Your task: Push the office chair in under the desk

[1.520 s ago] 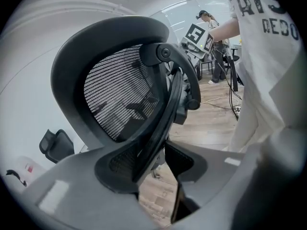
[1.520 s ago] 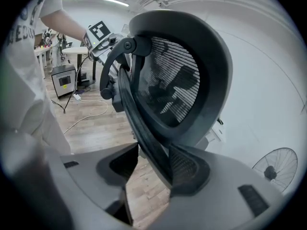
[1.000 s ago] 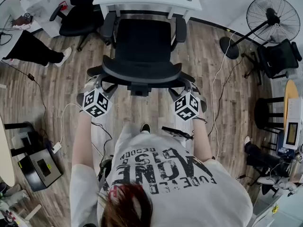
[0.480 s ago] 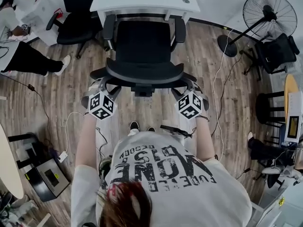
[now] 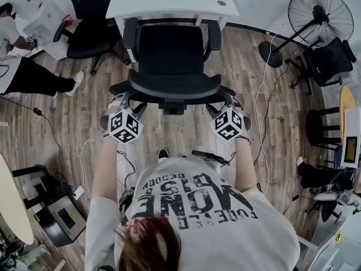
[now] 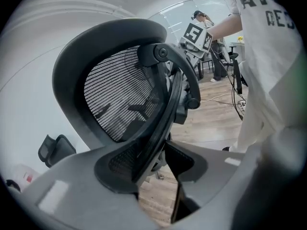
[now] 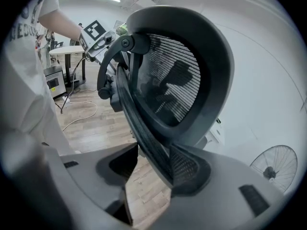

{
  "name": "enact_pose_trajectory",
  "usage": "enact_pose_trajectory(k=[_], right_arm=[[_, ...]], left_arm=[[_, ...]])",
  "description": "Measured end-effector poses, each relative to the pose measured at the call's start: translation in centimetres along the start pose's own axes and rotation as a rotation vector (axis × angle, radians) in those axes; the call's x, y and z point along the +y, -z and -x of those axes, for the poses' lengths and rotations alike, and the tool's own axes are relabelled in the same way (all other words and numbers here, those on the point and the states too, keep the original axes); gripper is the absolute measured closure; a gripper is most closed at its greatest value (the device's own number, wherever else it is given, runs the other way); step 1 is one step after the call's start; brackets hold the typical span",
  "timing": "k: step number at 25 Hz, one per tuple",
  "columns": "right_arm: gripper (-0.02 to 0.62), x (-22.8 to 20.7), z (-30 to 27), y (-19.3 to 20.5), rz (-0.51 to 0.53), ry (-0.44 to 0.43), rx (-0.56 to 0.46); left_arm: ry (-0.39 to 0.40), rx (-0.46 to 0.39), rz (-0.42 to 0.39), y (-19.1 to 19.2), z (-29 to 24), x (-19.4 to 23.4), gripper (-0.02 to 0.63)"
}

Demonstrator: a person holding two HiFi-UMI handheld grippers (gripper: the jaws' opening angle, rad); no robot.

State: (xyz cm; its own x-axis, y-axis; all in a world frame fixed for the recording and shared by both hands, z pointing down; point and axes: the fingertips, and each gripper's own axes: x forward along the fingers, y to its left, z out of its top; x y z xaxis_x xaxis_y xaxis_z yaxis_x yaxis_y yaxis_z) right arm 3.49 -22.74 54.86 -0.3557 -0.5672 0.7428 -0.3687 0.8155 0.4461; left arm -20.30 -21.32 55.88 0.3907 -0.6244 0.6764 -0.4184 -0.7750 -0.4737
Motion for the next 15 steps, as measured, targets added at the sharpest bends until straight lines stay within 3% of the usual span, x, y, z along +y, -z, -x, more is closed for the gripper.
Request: enact_pose_trajectory(k=[15], right_arm=[[0.400,-2.1,-1.8,-0.9,-0.001,0.018,0.004]], left_arm=[[-0.007,-0.018,-0.014,0.1,-1.5,2.6,0.419]])
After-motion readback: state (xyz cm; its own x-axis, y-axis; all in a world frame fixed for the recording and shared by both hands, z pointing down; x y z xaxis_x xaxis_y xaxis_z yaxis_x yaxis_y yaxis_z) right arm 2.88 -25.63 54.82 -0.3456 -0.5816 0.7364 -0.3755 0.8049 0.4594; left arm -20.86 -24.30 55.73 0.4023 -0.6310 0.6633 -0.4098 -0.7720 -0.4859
